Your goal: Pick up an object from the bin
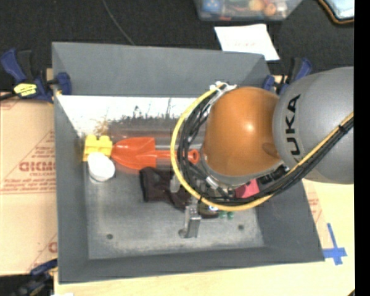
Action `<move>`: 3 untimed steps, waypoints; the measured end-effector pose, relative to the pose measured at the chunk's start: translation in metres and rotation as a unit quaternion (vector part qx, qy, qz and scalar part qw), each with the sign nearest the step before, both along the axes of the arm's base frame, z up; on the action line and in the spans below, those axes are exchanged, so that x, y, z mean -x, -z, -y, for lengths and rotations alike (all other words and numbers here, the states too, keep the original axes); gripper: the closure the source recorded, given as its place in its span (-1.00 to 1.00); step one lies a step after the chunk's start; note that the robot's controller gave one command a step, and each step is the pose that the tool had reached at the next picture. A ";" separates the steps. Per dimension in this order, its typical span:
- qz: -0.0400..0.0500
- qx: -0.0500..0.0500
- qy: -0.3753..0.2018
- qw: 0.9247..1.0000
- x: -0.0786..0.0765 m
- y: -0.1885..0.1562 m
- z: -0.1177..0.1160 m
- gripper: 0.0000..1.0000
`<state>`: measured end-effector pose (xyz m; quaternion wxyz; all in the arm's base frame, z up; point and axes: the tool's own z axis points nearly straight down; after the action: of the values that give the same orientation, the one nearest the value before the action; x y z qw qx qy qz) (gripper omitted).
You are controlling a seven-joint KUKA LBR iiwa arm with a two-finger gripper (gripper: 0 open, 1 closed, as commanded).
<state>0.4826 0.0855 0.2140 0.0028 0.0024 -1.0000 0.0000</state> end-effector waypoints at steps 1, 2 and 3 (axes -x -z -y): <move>0.004 -0.001 0.003 1.000 -0.001 -0.004 0.001 -1.00; 0.007 -0.001 0.027 1.000 -0.085 0.129 0.076 -1.00; 0.008 -0.002 0.112 0.994 -0.078 0.142 0.047 -1.00</move>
Offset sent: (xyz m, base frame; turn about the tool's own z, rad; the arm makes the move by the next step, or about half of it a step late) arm 0.0883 -0.0823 -0.1440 0.0596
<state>0.5607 0.0385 0.0717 -0.0052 -0.1099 -0.9939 -0.0023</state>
